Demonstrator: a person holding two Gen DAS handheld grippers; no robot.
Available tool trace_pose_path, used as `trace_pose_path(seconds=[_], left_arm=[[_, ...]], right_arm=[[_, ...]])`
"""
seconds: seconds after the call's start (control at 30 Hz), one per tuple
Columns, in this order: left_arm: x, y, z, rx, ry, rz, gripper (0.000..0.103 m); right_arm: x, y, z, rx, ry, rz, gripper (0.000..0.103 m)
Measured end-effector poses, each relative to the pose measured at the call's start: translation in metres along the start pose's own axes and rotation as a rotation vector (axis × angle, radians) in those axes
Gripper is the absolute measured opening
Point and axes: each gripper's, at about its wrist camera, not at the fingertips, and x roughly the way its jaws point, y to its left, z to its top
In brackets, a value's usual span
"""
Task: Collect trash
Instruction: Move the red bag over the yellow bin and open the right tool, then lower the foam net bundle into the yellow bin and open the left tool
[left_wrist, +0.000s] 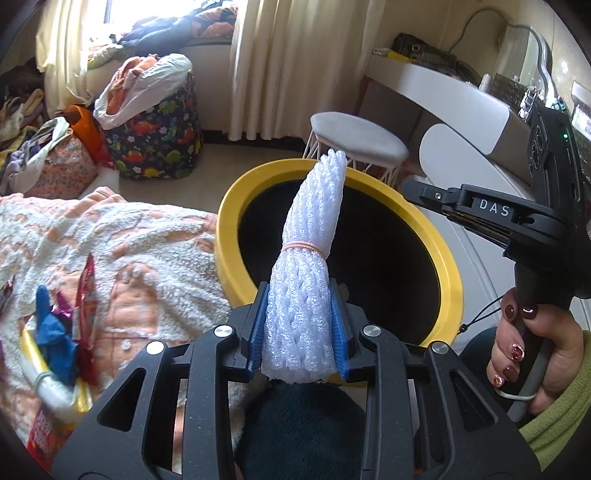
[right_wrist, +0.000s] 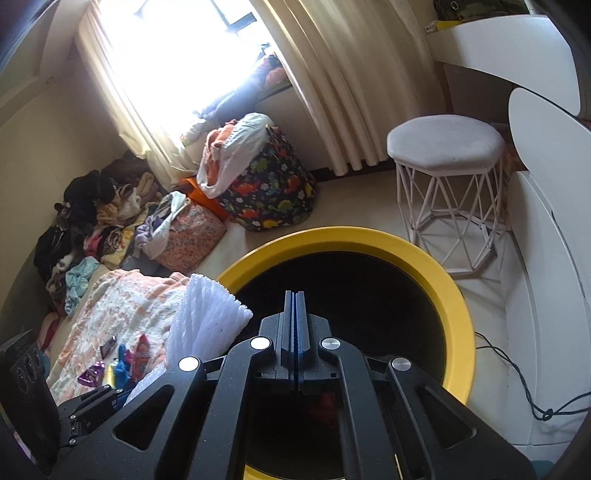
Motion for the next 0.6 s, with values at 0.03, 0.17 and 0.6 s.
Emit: trace_pose_path(seconds=[0.03, 0.17, 0.6], left_arm=[[0.003, 0.000, 0.001, -0.002, 0.005, 0.001, 0.023], [0.012, 0.003, 0.005, -0.021, 0.006, 0.005, 0.038], [-0.015, 0.017, 0.002, -0.088, -0.118, 0.041, 0.092]], right_arm=[[0.002, -0.003, 0.000, 0.008, 0.006, -0.005, 0.001], [0.009, -0.020, 0.000, 0.055, 0.031, -0.019, 0.049], [0.001, -0.002, 0.000, -0.027, -0.043, -0.052, 0.071]])
